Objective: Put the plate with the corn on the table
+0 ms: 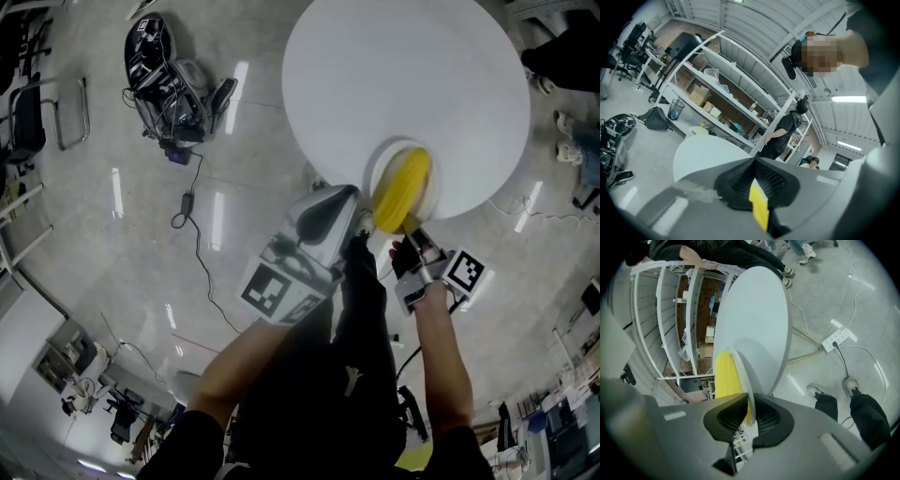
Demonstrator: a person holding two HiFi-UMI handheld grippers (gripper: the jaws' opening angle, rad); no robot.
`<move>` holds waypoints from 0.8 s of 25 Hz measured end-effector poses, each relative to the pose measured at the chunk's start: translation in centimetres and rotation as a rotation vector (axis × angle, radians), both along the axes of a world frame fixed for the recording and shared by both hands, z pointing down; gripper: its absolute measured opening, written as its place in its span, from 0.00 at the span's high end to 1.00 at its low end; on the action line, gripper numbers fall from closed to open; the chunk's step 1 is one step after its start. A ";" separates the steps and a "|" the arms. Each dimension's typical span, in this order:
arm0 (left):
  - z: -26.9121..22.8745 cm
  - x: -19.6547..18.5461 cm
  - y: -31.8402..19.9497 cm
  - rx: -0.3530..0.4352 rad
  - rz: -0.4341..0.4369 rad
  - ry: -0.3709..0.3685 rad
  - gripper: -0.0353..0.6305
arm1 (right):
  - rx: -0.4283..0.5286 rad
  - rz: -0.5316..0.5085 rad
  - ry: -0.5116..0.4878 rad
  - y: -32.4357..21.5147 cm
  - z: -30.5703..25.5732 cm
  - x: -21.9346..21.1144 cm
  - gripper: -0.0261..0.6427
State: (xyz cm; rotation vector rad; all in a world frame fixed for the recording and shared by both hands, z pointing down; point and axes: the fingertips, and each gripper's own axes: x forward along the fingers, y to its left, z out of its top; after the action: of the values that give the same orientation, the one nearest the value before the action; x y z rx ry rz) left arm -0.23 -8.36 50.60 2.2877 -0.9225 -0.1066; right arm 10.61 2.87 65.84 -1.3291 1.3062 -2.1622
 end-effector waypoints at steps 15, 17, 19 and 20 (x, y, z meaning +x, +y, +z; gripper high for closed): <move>0.1 0.1 -0.1 -0.004 -0.007 -0.002 0.94 | -0.017 0.092 0.116 -0.3 -0.9 1.5 0.78; 0.1 0.2 0.0 -0.006 -0.004 -0.001 0.94 | -0.013 0.087 0.118 -0.3 -0.8 1.5 0.78; 0.2 0.3 0.0 -0.009 -0.003 -0.003 0.94 | -0.009 0.082 0.128 -0.3 -0.9 1.7 0.77; 0.2 0.3 0.0 -0.009 -0.003 -0.003 0.94 | -0.008 0.081 0.135 -0.3 -0.9 1.9 0.77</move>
State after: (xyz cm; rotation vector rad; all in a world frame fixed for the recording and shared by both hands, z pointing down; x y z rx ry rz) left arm 0.04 -8.33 50.78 2.2788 -0.9264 -0.1004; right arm 12.47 2.60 64.91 -1.5271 1.2691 -2.0569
